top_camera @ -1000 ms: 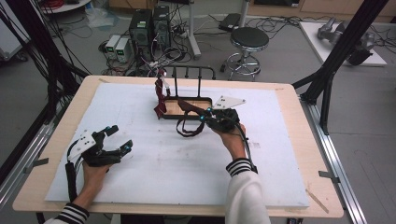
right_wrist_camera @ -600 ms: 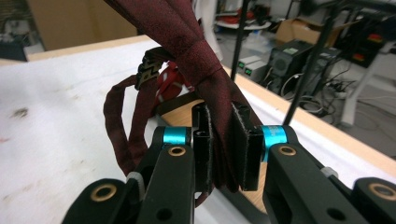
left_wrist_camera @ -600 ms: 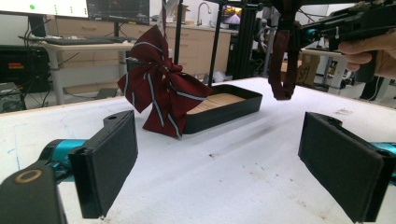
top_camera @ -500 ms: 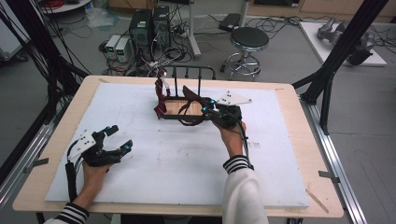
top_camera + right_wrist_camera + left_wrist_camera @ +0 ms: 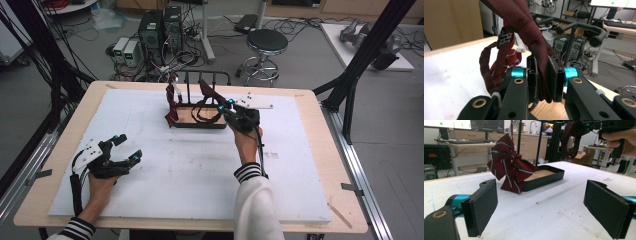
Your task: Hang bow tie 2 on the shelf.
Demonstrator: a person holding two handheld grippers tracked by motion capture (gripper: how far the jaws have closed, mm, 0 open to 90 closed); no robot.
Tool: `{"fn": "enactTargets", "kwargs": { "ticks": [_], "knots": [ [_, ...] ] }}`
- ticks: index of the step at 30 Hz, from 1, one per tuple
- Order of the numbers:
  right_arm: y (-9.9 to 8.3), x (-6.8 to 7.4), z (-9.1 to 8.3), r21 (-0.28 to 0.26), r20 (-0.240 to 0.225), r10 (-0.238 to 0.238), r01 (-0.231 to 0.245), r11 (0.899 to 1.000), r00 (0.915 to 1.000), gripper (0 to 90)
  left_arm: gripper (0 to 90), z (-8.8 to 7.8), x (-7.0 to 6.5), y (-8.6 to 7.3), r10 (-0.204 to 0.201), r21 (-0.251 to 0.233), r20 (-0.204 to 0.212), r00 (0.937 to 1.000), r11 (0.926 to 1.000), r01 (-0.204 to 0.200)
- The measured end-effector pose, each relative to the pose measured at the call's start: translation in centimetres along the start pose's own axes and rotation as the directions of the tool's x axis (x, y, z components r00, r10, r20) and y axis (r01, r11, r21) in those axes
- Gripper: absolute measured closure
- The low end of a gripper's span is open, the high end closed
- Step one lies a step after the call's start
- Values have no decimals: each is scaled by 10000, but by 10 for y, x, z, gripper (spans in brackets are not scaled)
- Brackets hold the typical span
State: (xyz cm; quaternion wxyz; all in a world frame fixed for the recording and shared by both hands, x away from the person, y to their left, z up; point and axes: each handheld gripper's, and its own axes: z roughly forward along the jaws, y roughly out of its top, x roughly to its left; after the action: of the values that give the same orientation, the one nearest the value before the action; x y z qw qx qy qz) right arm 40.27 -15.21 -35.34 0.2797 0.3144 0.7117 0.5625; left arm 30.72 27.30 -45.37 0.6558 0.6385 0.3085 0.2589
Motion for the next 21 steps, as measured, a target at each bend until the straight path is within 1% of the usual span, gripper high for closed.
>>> {"fn": "enactTargets", "kwargs": {
  "ticks": [2,3,6,9,13,21],
  "knots": [
    [2,-1,1,-138,96,113,-111,9998,9999,799,124,0,0,0,55,25,9,10000,10000,-55],
    [2,-2,1,-163,151,71,-69,9998,9999,800,124,0,0,0,61,25,17,10000,10000,-61],
    [5,-4,2,-293,245,193,-186,9994,9995,799,124,0,0,0,25,9,5,10000,10000,-25],
    [7,-4,5,-316,354,209,-198,9993,9992,800,124,0,0,0,40,21,11,10000,10000,-40],
    [8,-5,10,-407,498,385,-365,9985,9980,799,124,0,0,0,6,10,1,10000,10000,-6],
    [5,-8,18,-526,760,805,-766,9957,9939,799,124,0,0,0,-14,-5,8,10000,10000,14]
  ]
}}
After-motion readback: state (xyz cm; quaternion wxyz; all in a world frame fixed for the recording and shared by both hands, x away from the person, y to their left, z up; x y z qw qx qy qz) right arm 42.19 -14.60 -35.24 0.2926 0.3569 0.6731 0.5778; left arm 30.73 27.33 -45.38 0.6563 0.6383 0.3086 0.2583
